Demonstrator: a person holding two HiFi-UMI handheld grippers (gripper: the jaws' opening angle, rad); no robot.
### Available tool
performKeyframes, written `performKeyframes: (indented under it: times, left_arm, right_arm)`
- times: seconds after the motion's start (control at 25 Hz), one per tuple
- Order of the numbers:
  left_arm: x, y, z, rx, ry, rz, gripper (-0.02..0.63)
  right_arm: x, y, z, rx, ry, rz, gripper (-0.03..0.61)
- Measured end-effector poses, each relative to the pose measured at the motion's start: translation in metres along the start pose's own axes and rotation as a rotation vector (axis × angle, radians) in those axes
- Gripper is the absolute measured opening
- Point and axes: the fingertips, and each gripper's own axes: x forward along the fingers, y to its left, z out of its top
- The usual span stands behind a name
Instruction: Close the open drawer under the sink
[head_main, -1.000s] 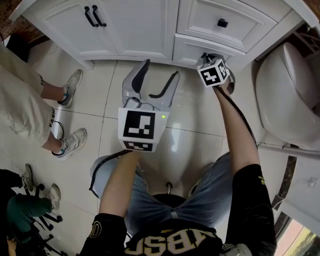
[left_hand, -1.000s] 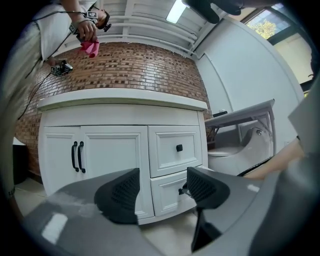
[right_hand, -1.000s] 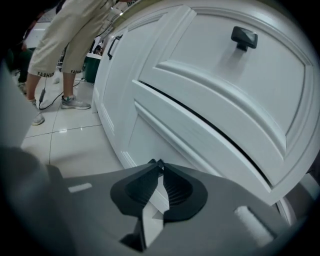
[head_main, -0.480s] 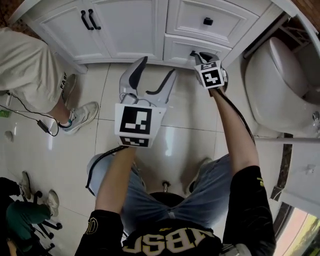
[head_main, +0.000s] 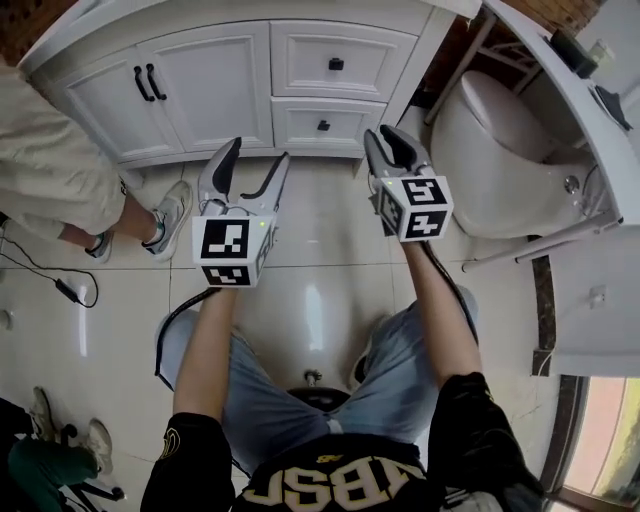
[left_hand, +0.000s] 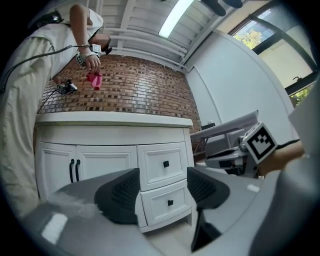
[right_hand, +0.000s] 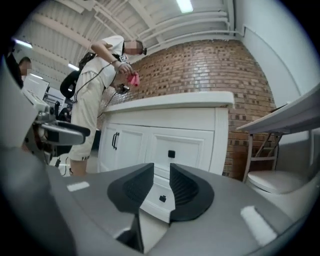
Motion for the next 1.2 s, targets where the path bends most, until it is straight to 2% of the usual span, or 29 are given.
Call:
performKeyframes:
  times: [0.2, 0.28, 0.36, 0.48, 0.52, 0.72, 0.84, 0.92, 1.04, 1.2]
  left_arm:
    - [-0.014, -0.004, 0.009, 0.001, -0.029, 0.052, 0.301]
    - [-0.018, 0.001, 0.013, -0.027, -0.044, 0.086, 0.300]
    - [-0.019, 0.007, 0.012, -0.059, -0.051, 0.116, 0.299]
    - [-0.015, 0.012, 0.004, -0.037, -0.040, 0.142, 0.299]
    - [-0.013, 0.011, 0.000, -0.032, -0.034, 0.141, 0.299]
    - [-0.006, 0.002, -0.008, -0.031, -0.038, 0.118, 0.299]
    - [0.002, 0.004, -0.008, -0.091, -0.041, 0.115, 0.299]
    - [0.007, 0.006, -0.006, -0.122, -0.051, 0.117, 0.299]
    - [0.009, 0.006, -0.009, -0.121, -0.050, 0.115, 0.299]
    - [0.012, 0.005, -0.015, -0.113, -0.030, 0.111, 0.299]
  right_arm:
    - [-0.054, -0.010, 0.015, 0.049, -0.094, -0.046, 0.100]
    - [-0.068, -0.015, 0.012, 0.054, -0.119, -0.079, 0.117]
    - [-0.072, -0.023, 0.013, 0.064, -0.150, -0.122, 0.240]
    - [-0.057, -0.026, 0.011, 0.040, -0.151, -0.117, 0.426]
    - [-0.052, -0.024, 0.007, 0.028, -0.137, -0.113, 0.449]
    - [-0.037, -0.001, -0.011, 0.041, -0.095, -0.094, 0.454]
    - [-0.030, 0.007, -0.007, -0.016, -0.098, -0.097, 0.454]
    - [-0.026, 0.003, -0.005, -0.014, -0.110, -0.113, 0.454]
    - [-0.024, -0.007, -0.013, 0.007, -0.083, -0.137, 0.436]
    - [-0.027, -0.028, -0.016, 0.108, -0.082, -0.169, 0.417]
